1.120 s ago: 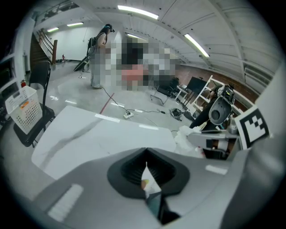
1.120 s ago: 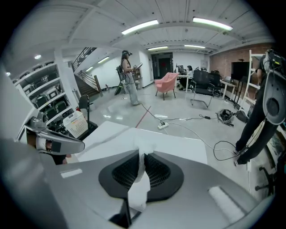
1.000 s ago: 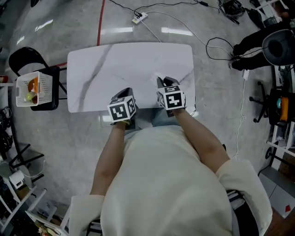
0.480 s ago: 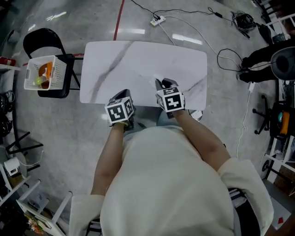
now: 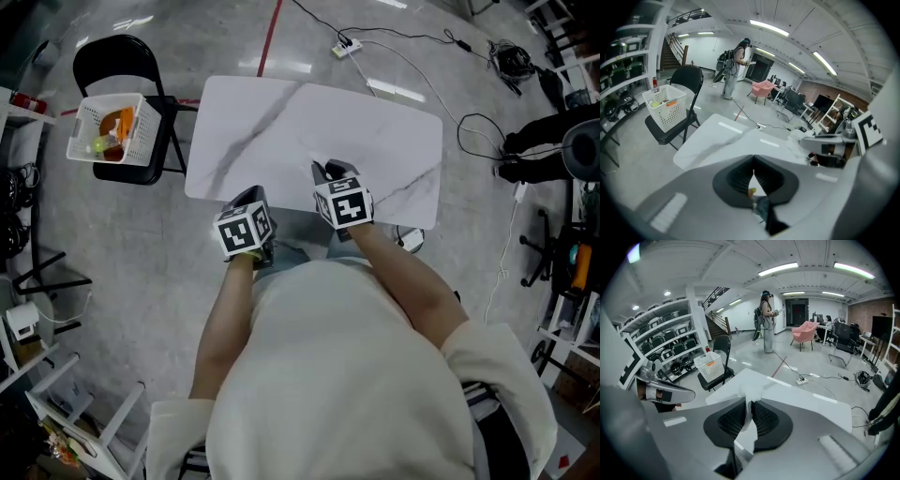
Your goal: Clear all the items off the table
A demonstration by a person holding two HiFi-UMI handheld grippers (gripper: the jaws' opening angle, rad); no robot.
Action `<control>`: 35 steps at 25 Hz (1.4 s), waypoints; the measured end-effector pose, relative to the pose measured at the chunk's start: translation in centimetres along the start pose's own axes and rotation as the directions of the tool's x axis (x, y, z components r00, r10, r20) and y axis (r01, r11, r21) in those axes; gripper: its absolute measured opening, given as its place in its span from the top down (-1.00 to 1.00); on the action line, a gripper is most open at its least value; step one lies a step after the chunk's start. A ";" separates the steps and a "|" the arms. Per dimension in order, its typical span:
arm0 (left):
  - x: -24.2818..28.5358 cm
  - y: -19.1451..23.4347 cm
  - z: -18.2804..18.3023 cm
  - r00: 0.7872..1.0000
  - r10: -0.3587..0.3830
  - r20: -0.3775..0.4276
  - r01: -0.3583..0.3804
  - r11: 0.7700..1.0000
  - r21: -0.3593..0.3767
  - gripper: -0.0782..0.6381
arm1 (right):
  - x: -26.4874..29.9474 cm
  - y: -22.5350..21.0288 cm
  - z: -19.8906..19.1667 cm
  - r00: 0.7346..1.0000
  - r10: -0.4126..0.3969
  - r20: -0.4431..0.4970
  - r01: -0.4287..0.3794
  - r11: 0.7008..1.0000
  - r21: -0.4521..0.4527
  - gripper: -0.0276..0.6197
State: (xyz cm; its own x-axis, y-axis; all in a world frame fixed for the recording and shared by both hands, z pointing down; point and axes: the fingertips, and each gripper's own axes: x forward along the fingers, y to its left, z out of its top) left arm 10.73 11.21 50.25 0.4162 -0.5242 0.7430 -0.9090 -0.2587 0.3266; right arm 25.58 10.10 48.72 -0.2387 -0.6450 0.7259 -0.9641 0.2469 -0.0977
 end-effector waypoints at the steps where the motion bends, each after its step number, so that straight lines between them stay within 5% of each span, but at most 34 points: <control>1: -0.3 0.6 -0.1 1.000 0.000 0.001 0.000 1.000 -0.001 0.76 | 0.2 0.8 0.1 1.000 0.003 0.000 -0.003 1.000 -0.002 0.85; 15: -3.7 9.0 -0.7 1.000 0.011 0.007 -0.010 1.000 -0.018 0.76 | 2.9 9.2 1.1 1.000 0.015 -0.005 -0.015 1.000 -0.024 0.85; 35: -7.1 16.9 0.2 0.987 0.144 0.077 -0.128 0.975 -0.181 0.76 | 6.8 18.0 5.4 0.984 0.180 -0.015 -0.180 0.971 -0.154 0.85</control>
State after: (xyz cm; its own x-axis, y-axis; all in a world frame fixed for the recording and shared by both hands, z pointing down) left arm -7.53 10.39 50.37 0.2813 -0.6171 0.7349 -0.9435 -0.0382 0.3290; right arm 5.97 6.24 48.18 -0.4068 -0.5791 0.7066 -0.8756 0.4678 -0.1207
